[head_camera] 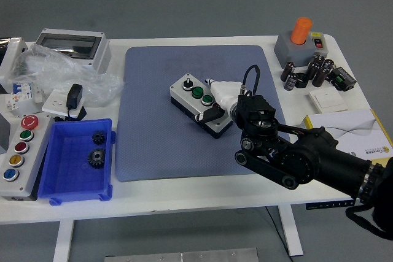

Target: Pick up the button,place it on the desk,press the button,press the button

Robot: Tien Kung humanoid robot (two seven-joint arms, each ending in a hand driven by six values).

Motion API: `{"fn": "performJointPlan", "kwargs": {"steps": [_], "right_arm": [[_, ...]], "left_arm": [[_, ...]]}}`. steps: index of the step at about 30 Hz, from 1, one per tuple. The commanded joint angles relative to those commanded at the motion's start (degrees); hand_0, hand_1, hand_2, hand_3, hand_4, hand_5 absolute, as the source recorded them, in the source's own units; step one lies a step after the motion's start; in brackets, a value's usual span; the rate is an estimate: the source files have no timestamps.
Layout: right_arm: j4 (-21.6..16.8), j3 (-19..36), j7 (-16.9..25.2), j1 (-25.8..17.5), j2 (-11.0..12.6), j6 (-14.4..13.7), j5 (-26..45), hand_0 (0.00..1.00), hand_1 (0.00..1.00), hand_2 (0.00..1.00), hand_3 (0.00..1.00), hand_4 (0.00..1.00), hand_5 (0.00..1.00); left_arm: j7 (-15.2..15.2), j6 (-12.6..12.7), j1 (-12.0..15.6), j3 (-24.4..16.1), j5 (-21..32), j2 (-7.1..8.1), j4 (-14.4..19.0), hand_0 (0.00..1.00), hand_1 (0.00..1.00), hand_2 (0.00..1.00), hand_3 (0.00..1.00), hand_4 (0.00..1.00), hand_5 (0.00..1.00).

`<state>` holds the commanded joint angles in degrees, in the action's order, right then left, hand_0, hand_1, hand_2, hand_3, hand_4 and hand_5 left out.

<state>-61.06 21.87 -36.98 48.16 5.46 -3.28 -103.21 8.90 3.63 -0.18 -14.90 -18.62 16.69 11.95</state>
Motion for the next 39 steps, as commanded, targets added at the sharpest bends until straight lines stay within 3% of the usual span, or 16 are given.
{"fn": "performJointPlan", "kwargs": {"steps": [3,4,9,10,15,16,21,22,27,28,29,33,39], "right_arm": [[-0.11,-0.22,0.0,0.03,-0.03,-0.06,-0.46,0.313,0.465,0.53,0.977,0.845,0.321],[-0.15,-0.45,0.0,0.04,-0.06,-0.08,-0.75,0.218,0.421,0.458,0.776,0.754,0.232],[-0.33,-1.23,0.0,0.01,-0.16,-0.21,-1.83,0.218,0.421,0.458,0.776,0.754,0.232],[-0.38,-1.38,0.0,-0.01,-0.17,-0.25,-1.99,0.213,0.403,0.435,0.619,0.627,0.223],[-0.8,-2.1,0.0,0.0,-0.09,-0.28,-2.63,0.213,0.403,0.435,0.619,0.627,0.223],[-0.92,-2.22,0.0,0.0,-0.06,-0.35,-2.79,0.209,0.397,0.413,0.51,0.537,0.036],[-1.49,-2.44,0.0,-0.04,0.08,-1.5,-3.67,0.209,0.397,0.413,0.51,0.537,0.036],[-1.68,-2.37,0.0,-0.05,0.16,-1.95,-3.89,0.169,0.375,0.38,0.441,0.341,0.002],[-3.49,-1.75,0.0,0.03,1.21,-5.07,-4.89,0.169,0.375,0.38,0.441,0.341,0.002],[-3.91,-1.68,0.0,0.06,1.52,-5.69,-4.97,0.16,0.36,0.358,0.389,0.28,0.002],[-4.31,-1.66,0.0,0.1,1.83,-6.26,-4.98,0.16,0.36,0.358,0.389,0.28,0.002],[-7.12,-3.54,0.28,1.11,4.38,-9.95,-4.41,0.16,0.36,0.358,0.389,0.28,0.002],[-11.24,-9.99,7.38,4.61,8.98,-15.99,-5.37,0.143,0.348,0.348,0.388,0.266,0.002]], "left_arm": [[-0.01,0.0,-0.02,-0.03,-0.03,-0.01,0.01,0.621,0.63,0.576,0.607,0.612,0.334],[-0.01,0.0,-0.03,-0.07,-0.1,-0.02,0.01,0.62,0.63,0.575,0.607,0.612,0.334],[-0.03,0.03,-0.02,-0.24,-0.29,-0.01,0.04,0.62,0.63,0.575,0.607,0.612,0.334],[-0.03,0.04,-0.01,-0.25,-0.3,-0.01,0.04,0.621,0.629,0.576,0.607,0.612,0.333],[-0.09,0.14,-0.01,-0.34,-0.36,-0.01,0.05,0.621,0.629,0.576,0.607,0.612,0.333],[-0.1,0.15,-0.02,-0.39,-0.4,-0.01,0.06,0.621,0.629,0.576,0.607,0.612,0.334],[-0.15,0.27,-0.02,-0.37,-0.36,0.0,0.05,0.621,0.629,0.576,0.607,0.612,0.334],[-0.16,0.29,-0.02,-0.37,-0.37,0.0,0.05,0.621,0.631,0.576,0.607,0.612,0.334],[-0.2,0.38,0.0,-0.49,-0.48,0.0,0.07,0.621,0.631,0.576,0.607,0.612,0.334],[-0.2,0.39,0.02,-0.5,-0.47,0.0,0.06,0.621,0.631,0.576,0.607,0.612,0.333],[-0.21,0.4,0.03,-0.5,-0.45,0.0,0.06,0.621,0.631,0.576,0.607,0.612,0.333],[-0.19,0.43,0.04,-0.53,-0.45,-0.03,0.05,0.621,0.631,0.576,0.607,0.612,0.333],[-0.24,0.47,-0.12,-0.84,-0.75,0.04,0.08,0.62,0.631,0.576,0.606,0.612,0.334]]}}
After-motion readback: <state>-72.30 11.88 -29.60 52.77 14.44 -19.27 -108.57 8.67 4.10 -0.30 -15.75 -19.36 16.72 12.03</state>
